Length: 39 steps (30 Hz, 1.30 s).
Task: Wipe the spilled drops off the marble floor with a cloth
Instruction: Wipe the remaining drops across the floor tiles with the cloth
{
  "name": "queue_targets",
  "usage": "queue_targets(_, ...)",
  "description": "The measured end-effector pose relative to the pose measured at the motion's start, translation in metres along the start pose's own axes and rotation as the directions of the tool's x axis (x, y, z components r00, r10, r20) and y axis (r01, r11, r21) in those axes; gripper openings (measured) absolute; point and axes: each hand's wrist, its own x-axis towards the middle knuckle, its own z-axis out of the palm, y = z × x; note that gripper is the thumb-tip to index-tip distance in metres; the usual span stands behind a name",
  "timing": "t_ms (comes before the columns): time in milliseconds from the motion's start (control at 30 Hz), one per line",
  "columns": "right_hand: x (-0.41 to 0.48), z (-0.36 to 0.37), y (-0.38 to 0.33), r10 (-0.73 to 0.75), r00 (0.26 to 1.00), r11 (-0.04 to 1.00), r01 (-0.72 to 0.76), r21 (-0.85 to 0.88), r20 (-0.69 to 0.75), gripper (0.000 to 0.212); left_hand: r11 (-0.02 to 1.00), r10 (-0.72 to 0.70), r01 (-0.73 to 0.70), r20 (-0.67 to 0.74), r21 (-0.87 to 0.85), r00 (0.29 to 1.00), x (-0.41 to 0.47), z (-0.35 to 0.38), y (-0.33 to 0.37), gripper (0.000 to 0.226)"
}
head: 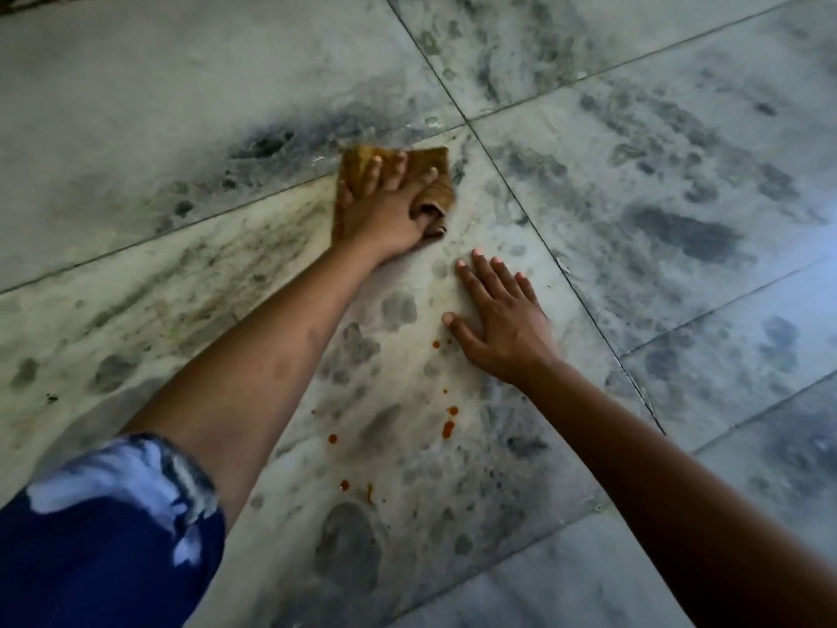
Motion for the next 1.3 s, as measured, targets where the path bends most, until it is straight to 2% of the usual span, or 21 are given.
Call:
queue_targets(100,-0.001,0.002,0.001,-0.006,0.999,1.0,0.005,-0.004,-0.032,0.074,0.972,0.225,-0.225,0.008,0.064,0.974,-0.042,0.009,-0.014,0.063)
queue_targets(167,-0.001,0.001,0.004,-0.023,1.0,1.0,0.023,0.0,-0.018,0.073,0.957,0.284,-0.284,0.015,0.06,0.959,-0.064,0.006,-0.044,0.063)
queue_targets(233,-0.002,0.001,0.006,-0.03,1.0,1.0,0.03,0.008,0.006,0.072,0.973,0.22,-0.219,-0.009,0.079,0.975,-0.059,-0.003,-0.068,0.064)
queue_targets(300,-0.002,0.0,0.006,-0.024,1.0,1.0,0.024,0.005,0.019,0.071,0.995,0.088,-0.086,-0.026,0.06,0.996,-0.033,-0.012,-0.07,0.059)
queue_targets(367,-0.001,-0.001,0.005,-0.013,0.999,1.0,0.013,0.008,0.033,0.066,1.0,-0.017,0.017,-0.029,0.023,0.999,0.002,-0.018,-0.053,0.056)
queue_targets(433,0.0,-0.004,0.004,-0.012,0.998,1.0,0.01,0.025,0.055,0.065,1.0,-0.026,0.026,0.002,-0.003,1.0,0.027,-0.018,-0.025,0.055)
queue_targets(567,-0.013,-0.008,0.009,0.001,1.0,0.998,-0.003,0.058,0.026,0.072,0.993,0.114,-0.114,0.032,-0.005,0.993,-0.003,0.002,0.017,0.059)
queue_targets(667,-0.036,-0.005,0.022,0.031,0.999,1.0,-0.031,0.0,-0.007,0.08,0.953,0.302,-0.3,0.09,-0.03,0.949,-0.062,0.011,-0.002,0.062)
queue_targets(733,-0.051,-0.003,0.033,0.05,0.999,0.998,-0.051,-0.037,-0.018,0.085,0.937,0.349,-0.349,0.118,-0.021,0.93,-0.08,0.005,-0.027,0.064)
queue_targets(800,-0.06,0.0,0.041,0.078,0.997,0.996,-0.078,-0.038,-0.005,0.088,0.968,0.248,-0.25,0.082,0.009,0.965,-0.067,-0.002,-0.044,0.061)
queue_targets(900,-0.063,0.004,0.045,0.067,0.998,0.998,-0.067,-0.006,0.017,0.086,0.998,-0.009,0.01,0.023,-0.064,1.0,-0.026,-0.003,-0.032,0.053)
queue_targets(967,-0.063,0.003,0.047,0.06,0.998,0.998,-0.06,0.017,0.03,0.082,0.996,-0.057,0.058,0.012,-0.075,0.998,-0.013,0.003,-0.002,0.051)
queue_targets(1033,-0.063,0.004,0.048,0.056,0.998,0.998,-0.057,0.03,0.02,0.082,0.997,-0.021,0.023,0.019,-0.068,1.0,-0.019,0.012,0.032,0.053)
queue_targets(1133,-0.062,0.005,0.049,0.051,0.998,0.996,-0.053,0.07,0.03,0.08,0.99,0.134,-0.131,0.065,-0.049,0.989,-0.065,0.026,0.06,0.058)
queue_targets(1233,-0.062,0.004,0.049,0.059,0.997,0.993,-0.064,0.1,0.045,0.079,0.963,0.268,-0.269,0.124,-0.009,0.956,-0.118,0.035,0.037,0.062)
queue_targets(1300,-0.06,0.003,0.049,0.065,0.996,0.994,-0.07,0.084,0.061,0.076,0.954,0.277,-0.291,0.151,0.077,0.949,-0.134,0.03,0.007,0.069)
